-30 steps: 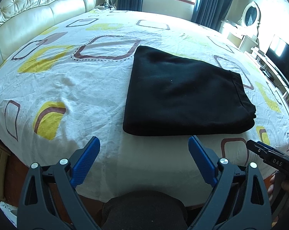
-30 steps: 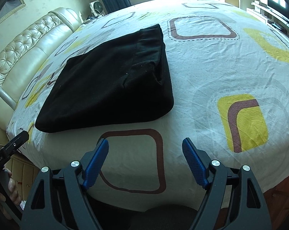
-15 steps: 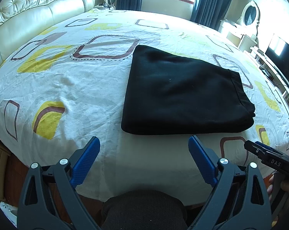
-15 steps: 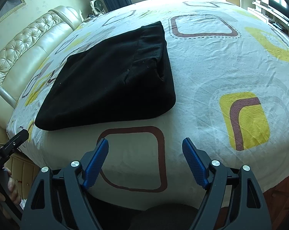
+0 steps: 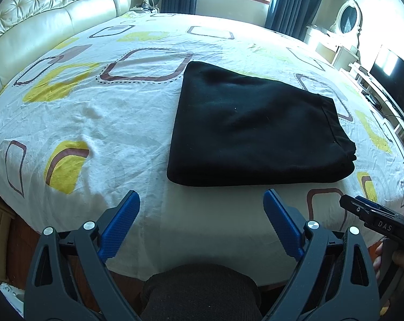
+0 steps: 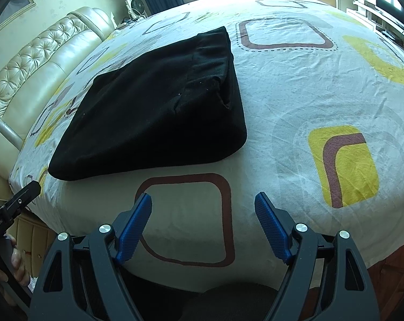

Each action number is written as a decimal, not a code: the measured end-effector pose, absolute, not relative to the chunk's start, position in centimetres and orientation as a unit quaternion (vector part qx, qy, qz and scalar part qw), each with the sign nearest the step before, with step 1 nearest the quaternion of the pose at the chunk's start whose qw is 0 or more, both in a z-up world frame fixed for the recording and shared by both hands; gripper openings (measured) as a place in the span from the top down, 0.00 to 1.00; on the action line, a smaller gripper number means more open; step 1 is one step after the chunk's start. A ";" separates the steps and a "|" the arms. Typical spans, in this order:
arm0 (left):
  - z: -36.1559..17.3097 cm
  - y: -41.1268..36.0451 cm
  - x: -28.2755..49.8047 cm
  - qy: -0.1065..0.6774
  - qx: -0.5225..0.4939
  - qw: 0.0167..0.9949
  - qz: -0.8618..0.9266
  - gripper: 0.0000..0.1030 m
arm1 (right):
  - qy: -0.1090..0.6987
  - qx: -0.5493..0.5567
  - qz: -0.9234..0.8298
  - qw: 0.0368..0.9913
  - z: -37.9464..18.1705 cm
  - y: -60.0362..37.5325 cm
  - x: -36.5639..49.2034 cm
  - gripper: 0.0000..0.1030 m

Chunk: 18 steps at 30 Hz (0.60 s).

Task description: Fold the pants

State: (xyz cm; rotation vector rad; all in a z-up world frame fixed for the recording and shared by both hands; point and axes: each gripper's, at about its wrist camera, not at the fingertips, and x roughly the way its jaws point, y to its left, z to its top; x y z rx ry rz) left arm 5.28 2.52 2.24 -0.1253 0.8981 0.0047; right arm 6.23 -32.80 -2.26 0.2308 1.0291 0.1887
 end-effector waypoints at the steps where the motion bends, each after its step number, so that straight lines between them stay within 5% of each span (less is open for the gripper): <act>1: 2.2 2.5 5.3 0.434 -0.060 0.899 0.002 0.09 | 0.490 0.110 0.090 0.860 -2.3 -32.8 6.2 0.24; 18: 2.2 2.2 5.2 0.433 -0.060 0.899 0.000 0.09 | 0.495 0.112 0.090 0.857 -2.6 -32.6 6.1 0.24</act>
